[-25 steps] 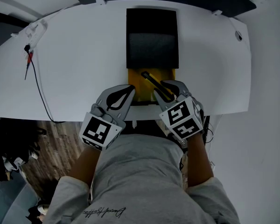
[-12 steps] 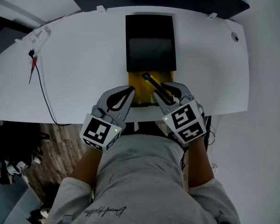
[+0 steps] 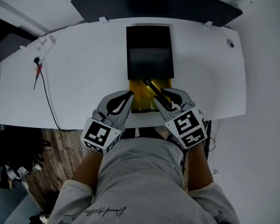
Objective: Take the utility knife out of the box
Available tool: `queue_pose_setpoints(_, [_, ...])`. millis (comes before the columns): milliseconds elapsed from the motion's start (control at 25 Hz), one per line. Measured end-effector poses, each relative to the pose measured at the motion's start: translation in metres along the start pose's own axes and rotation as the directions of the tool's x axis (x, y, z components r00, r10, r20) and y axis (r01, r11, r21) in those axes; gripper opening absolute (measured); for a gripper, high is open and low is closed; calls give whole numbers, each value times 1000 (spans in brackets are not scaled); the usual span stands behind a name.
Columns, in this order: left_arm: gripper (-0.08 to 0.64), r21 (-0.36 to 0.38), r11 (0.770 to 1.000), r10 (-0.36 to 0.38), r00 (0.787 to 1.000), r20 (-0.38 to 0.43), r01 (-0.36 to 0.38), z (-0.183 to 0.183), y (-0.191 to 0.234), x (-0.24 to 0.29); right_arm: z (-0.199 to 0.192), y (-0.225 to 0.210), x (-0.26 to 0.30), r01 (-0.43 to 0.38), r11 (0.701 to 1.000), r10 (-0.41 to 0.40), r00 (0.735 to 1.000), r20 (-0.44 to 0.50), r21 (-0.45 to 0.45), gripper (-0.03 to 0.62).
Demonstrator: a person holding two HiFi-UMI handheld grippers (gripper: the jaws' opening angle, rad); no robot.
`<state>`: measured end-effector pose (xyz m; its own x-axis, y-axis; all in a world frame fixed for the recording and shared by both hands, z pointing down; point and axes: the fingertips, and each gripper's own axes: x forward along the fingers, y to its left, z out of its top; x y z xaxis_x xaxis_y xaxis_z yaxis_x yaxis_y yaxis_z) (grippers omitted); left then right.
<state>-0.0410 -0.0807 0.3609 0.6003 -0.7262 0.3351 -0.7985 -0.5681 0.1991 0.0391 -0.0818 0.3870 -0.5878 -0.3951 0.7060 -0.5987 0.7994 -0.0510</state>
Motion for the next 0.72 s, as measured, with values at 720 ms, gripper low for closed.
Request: queue_pose_setpoints(720, [2, 66, 998, -5, 1000, 6, 4, 24, -1, -15, 19, 2, -23, 3, 996, -13, 994, 112, 86, 132])
